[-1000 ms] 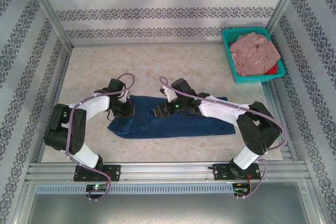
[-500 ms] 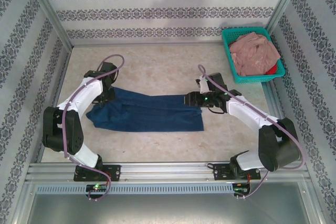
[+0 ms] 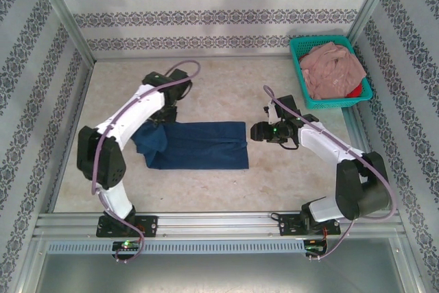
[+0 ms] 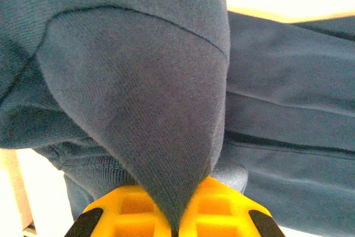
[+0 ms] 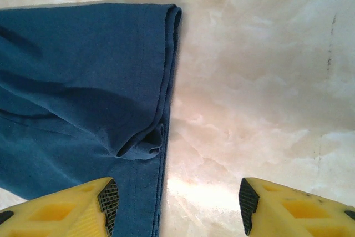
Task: Fold the inside-out t-shirt
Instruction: Fold the T-shirt at the center of the table.
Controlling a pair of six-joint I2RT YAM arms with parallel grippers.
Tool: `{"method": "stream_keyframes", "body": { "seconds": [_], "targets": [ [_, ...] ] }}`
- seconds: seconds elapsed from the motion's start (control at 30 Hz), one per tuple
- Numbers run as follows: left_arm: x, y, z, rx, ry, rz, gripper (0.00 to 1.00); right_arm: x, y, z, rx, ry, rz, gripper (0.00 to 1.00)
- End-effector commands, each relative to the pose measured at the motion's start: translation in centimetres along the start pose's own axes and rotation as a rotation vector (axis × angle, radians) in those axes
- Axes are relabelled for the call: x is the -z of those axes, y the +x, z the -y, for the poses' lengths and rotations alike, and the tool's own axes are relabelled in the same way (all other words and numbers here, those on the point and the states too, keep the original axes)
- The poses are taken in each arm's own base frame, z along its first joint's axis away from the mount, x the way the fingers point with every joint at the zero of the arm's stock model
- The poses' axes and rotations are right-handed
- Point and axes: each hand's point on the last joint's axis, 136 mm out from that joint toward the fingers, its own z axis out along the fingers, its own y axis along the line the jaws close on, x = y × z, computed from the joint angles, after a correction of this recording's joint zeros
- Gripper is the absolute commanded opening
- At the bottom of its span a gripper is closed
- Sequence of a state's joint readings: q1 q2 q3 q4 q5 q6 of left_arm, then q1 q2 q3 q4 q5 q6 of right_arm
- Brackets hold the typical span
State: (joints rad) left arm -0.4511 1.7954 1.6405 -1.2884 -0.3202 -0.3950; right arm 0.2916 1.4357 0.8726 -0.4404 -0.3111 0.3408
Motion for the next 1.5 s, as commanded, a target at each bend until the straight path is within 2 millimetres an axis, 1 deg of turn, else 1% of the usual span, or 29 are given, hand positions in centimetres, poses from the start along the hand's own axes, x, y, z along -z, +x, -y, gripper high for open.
{"method": "stream_keyframes", "body": {
  "seconds": [0.0,0.1,0.2,0.3,0.43,0.6,0.77,0.87,0.97,1.1,1.17,1.23,1.33,1.37,1.4,1.43,1.47],
  "targets": [
    [0.9,1.5,2.9,-0.035,0.03,-0.074,0.0,-0.5,0.2,-0.1,-0.001,-0.012,-0.028,0.61],
    [0.9,1.2,5.8,-0.072,0.048,-0.083,0.0,-0.9,0.6,-0.1,-0.011,-0.016,-0.042,0.61],
    [0.8,0.9,8.3,-0.095,0.08,-0.09,0.0,-0.8,0.9,0.2,-0.016,-0.004,-0.04,0.61],
    [0.5,0.8,10.0,-0.106,0.099,-0.095,0.0,-0.9,1.1,0.4,-0.02,0.0,-0.041,0.61],
    [-0.3,0.6,11.6,-0.099,0.139,-0.112,0.0,-1.1,1.5,0.6,-0.03,0.003,-0.048,0.61],
    [-0.7,0.4,14.3,-0.081,0.245,-0.117,0.0,-1.3,2.0,0.8,-0.035,0.004,-0.057,0.61],
    [-0.9,0.7,15.4,-0.095,0.266,-0.13,0.0,-1.1,2.1,0.9,-0.032,0.011,-0.054,0.6],
    [-0.6,0.8,15.4,-0.105,0.269,-0.128,0.0,-1.2,2.2,0.9,-0.034,0.01,-0.06,0.6],
    [-0.2,0.9,15.1,-0.11,0.264,-0.124,0.0,-1.3,2.2,0.8,-0.033,0.007,-0.063,0.6],
    [0.0,1.6,15.1,-0.13,0.266,-0.133,0.0,-1.2,2.0,0.9,-0.029,0.015,-0.059,0.6],
    [0.0,2.0,15.4,-0.139,0.273,-0.141,0.0,-1.2,2.1,1.1,-0.031,0.024,-0.058,0.6],
    [0.0,2.3,16.3,-0.142,0.312,-0.148,0.0,-1.1,2.0,1.2,-0.032,0.029,-0.056,0.6],
    [-0.2,2.1,18.1,-0.128,0.368,-0.149,0.1,-1.0,2.0,1.6,-0.044,0.041,-0.055,0.6],
    [-0.4,2.0,18.9,-0.124,0.389,-0.147,0.15,-0.9,2.0,1.7,-0.044,0.044,-0.05,0.61],
    [-0.4,1.8,19.9,-0.118,0.416,-0.147,0.25,-0.8,2.0,1.8,-0.047,0.051,-0.046,0.61],
    [-0.6,1.6,21.1,-0.112,0.444,-0.146,0.33,-0.6,2.0,2.1,-0.054,0.06,-0.043,0.61],
    [-0.6,1.5,22.2,-0.11,0.475,-0.146,0.35,-0.4,2.0,2.3,-0.059,0.067,-0.036,0.61]
  ]
}}
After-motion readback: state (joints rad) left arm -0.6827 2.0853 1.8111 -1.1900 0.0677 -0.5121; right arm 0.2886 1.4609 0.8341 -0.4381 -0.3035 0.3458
